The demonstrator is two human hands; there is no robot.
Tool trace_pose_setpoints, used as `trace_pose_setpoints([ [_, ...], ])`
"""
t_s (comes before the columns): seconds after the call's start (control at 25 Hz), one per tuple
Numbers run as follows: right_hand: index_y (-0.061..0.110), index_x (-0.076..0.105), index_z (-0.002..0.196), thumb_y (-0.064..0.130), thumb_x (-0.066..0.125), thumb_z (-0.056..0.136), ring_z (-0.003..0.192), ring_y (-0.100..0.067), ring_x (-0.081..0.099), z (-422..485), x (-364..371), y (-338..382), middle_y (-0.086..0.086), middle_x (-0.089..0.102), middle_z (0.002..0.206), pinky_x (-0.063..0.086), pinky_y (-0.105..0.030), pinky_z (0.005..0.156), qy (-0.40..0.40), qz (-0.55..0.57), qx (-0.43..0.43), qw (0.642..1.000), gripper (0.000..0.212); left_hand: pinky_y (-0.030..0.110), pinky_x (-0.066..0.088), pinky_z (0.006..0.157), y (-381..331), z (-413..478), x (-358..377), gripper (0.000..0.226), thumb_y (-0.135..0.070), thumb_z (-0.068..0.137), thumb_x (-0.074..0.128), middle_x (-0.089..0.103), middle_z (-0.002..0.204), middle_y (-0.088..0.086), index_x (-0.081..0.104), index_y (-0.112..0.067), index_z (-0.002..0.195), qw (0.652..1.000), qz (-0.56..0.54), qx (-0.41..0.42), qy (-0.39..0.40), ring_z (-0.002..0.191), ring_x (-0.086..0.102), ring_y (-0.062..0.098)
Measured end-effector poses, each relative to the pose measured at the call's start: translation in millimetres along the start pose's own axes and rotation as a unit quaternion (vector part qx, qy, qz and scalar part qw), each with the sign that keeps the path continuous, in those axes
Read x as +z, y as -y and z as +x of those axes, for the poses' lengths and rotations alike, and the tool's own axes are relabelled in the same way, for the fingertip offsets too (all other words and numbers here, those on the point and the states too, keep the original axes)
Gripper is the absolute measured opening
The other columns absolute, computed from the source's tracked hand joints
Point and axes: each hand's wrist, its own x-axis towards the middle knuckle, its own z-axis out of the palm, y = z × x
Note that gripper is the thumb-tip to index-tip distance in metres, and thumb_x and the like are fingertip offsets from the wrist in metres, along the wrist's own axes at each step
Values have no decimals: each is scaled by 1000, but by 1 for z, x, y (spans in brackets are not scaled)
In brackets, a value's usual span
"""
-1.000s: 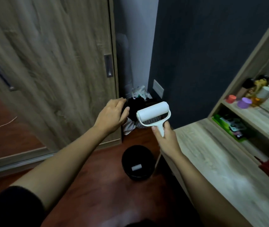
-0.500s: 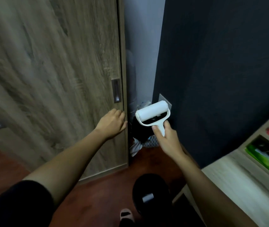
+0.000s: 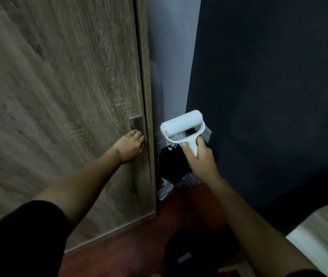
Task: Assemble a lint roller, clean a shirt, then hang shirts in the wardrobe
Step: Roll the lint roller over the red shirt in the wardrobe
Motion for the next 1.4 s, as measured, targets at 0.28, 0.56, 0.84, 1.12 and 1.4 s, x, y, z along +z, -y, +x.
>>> trace_pose_setpoints([
  [0.28,11,50,110,36,52,91,91,-23,63,14,14,1,-9,66,99,53,-41,77,-1,-22,0,1000,31,36,44,90,14,9,19,33,-27,95,41,61,115,1,70,-19,107,994,45,78,55,101,55,22],
  [0.56,14,50,107,37,52,91,83,-20,63,3,39,24,-7,66,93,51,-35,71,13,-11,-24,1000,28,31,44,57,32,-30,38,47,-19,78,30,67,73,4,73,-14,60,997,43,56,8,67,59,23],
  [0.84,17,50,102,35,53,91,76,-5,59,-25,111,76,7,61,82,45,-16,64,17,11,-57,998,21,30,44,59,60,-140,70,52,-22,80,24,70,82,4,75,-17,72,998,22,31,50,73,61,22],
  [1.12,15,46,93,37,53,91,65,-8,57,-58,194,128,9,57,69,41,-16,54,23,23,-57,998,23,32,40,54,89,-263,106,46,-18,76,29,66,74,11,72,-9,62,998,17,-4,65,67,58,28],
  [1.4,17,46,97,33,54,91,66,0,55,-80,247,161,11,56,70,38,-7,52,47,30,-82,995,18,33,39,57,113,-373,132,35,-24,73,41,64,73,6,72,-14,61,988,35,-49,146,69,55,25],
])
